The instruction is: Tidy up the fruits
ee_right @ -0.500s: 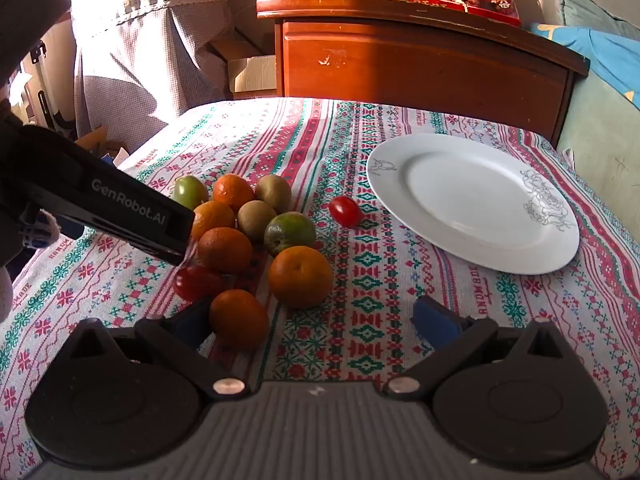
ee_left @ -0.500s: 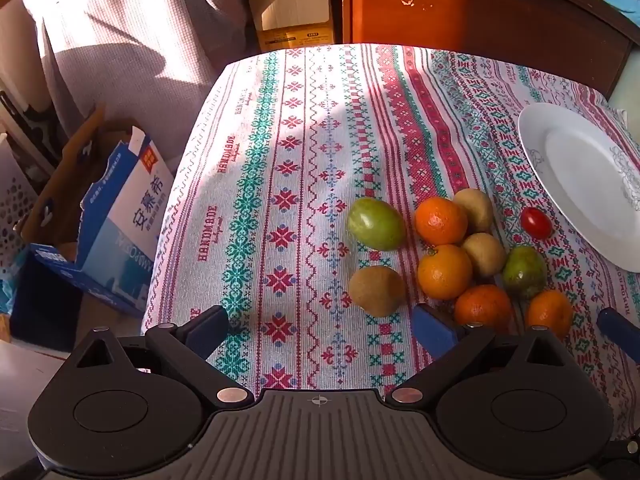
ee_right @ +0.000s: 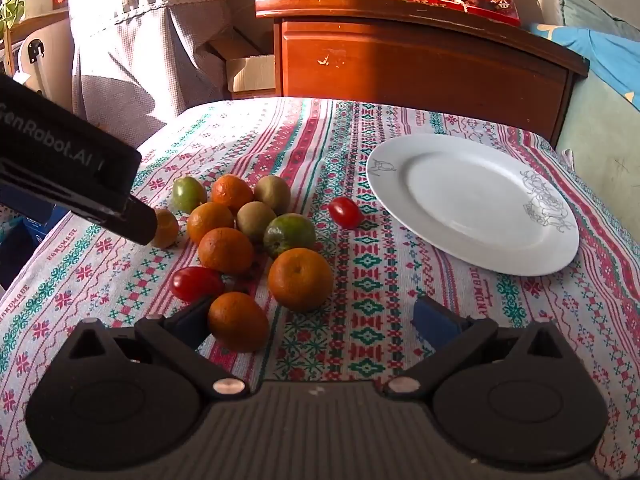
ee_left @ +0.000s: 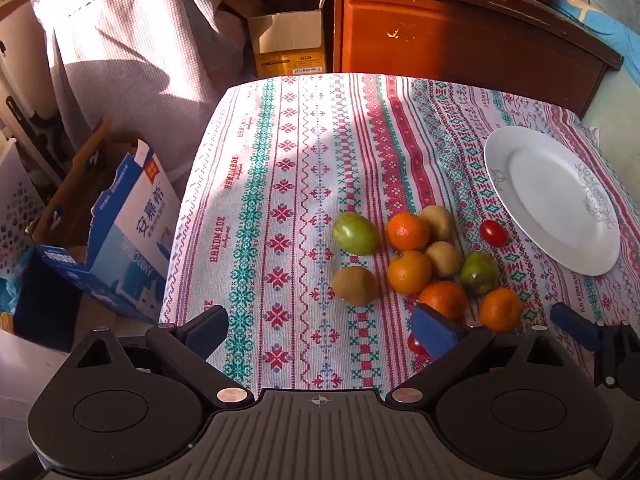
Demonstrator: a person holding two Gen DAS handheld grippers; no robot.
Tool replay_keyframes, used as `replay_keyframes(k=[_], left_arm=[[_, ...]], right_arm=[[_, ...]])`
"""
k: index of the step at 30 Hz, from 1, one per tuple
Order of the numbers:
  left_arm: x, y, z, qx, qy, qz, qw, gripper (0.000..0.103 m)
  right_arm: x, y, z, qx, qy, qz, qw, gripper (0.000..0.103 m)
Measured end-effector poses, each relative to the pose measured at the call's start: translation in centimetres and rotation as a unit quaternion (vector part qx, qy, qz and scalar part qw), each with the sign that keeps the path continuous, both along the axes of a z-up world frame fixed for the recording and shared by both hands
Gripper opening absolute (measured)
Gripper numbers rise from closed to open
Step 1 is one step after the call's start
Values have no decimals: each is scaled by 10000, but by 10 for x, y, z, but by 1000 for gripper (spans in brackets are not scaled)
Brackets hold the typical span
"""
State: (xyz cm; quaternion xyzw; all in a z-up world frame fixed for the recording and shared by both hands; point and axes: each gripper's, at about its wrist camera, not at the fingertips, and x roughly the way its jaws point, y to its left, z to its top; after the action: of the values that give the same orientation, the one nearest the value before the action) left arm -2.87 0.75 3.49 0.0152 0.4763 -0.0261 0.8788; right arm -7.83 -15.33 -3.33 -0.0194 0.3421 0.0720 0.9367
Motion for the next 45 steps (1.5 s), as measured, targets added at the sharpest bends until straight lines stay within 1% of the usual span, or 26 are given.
replay_keyframes(k=[3,7,11,14,16,18,21,22,25,29,32,36,39,45], left_arm=[[1,-3,8,-11,37,11,10000,99],[0,0,13,28,45,47,10000,99],[-1,4,16,42,53,119,9999,99],[-2,5,20,82,28,173,9998,99],[-3,5,22,148,10,193,9997,99],[-4,7,23,157,28,242,9996,99],[-8,11,25,173,-3,323,9993,99],[-8,12,26,196,-9,342,9992,99],[-9,15,24,217,31,407,9989,99],[-9,13,18,308,89,456,9984,99],[-9,11,12,368,141,479,9981,99],[-9,9,10,378,115,451,9982,99],[-10,6,9,390,103,444,9982,99],[-9,4,8,428,55,420,9982,99]], right_arm=[[1,-1,6,-34,294,86,9995,102],[6,0,14,-91,827,76,9965,102],[7,-1,20,16,1170,-101,9931,102],[6,-5,30,174,1240,-216,9919,102],[6,-6,38,86,1272,-347,9912,102],[8,-9,47,105,1317,-470,9901,102],[14,-16,56,174,1501,-550,9870,102],[17,-20,60,161,1531,-600,9863,100],[21,-27,64,119,1505,-797,9853,100],[22,-34,64,189,1461,-1093,9830,100],[25,-33,63,234,1490,-1089,9825,100],[27,-28,64,99,1329,-1172,9841,99],[27,-26,65,39,1246,-1134,9857,99],[25,-22,62,14,1315,-1115,9850,99]])
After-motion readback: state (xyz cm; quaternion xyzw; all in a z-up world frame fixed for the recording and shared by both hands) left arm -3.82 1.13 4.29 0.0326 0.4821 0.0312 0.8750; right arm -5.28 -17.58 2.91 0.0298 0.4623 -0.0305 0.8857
